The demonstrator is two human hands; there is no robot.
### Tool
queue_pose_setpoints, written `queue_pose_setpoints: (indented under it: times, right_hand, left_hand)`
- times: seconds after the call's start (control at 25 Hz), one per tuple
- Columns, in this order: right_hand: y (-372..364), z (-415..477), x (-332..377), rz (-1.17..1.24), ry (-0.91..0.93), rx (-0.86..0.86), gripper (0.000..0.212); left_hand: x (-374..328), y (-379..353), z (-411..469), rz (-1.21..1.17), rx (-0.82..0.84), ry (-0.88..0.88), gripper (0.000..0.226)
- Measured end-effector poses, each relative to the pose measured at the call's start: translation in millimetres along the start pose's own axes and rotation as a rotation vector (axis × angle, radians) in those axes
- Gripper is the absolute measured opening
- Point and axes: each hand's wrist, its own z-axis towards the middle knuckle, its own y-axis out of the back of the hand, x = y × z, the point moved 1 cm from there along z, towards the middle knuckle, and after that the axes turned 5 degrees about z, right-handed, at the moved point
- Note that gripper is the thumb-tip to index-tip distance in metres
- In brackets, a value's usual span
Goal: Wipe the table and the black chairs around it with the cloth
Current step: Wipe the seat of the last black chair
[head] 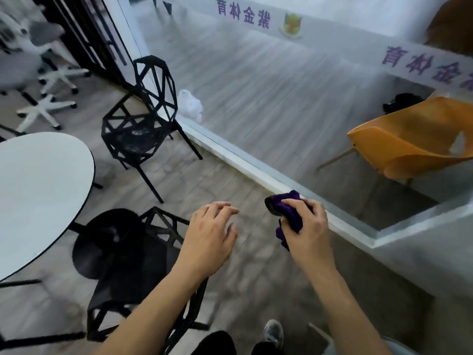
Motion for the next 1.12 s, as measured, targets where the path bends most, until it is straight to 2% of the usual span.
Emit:
queue_pose_setpoints:
  times: [0.2,0.48,0.76,1.12]
  right_hand:
    - [-0.3,66.8,-16.0,0.072,0.034,0.093,0.044]
    - [-50.5,186.8,11.6,0.087,0.175,0.241,0.046]
    - [-116.4,322.3,70.8,0.062,0.295,0.376,0.045]
    - [-242.1,432.4,127.3,0.15,0.294,0.672,0.039]
  left_hand:
    - [-13.8,-0.2,43.5,0.024,-0.06,0.129,0.028]
    - [19.5,5.1,124.3,-0.029,-0.199,0.284,0.031]
    - [83.4,38.6,243.2,-0.083,-0.33,0.391,0.031]
    - [186.6,46.6,310.5,-0.028,-0.339,0.66,0.028]
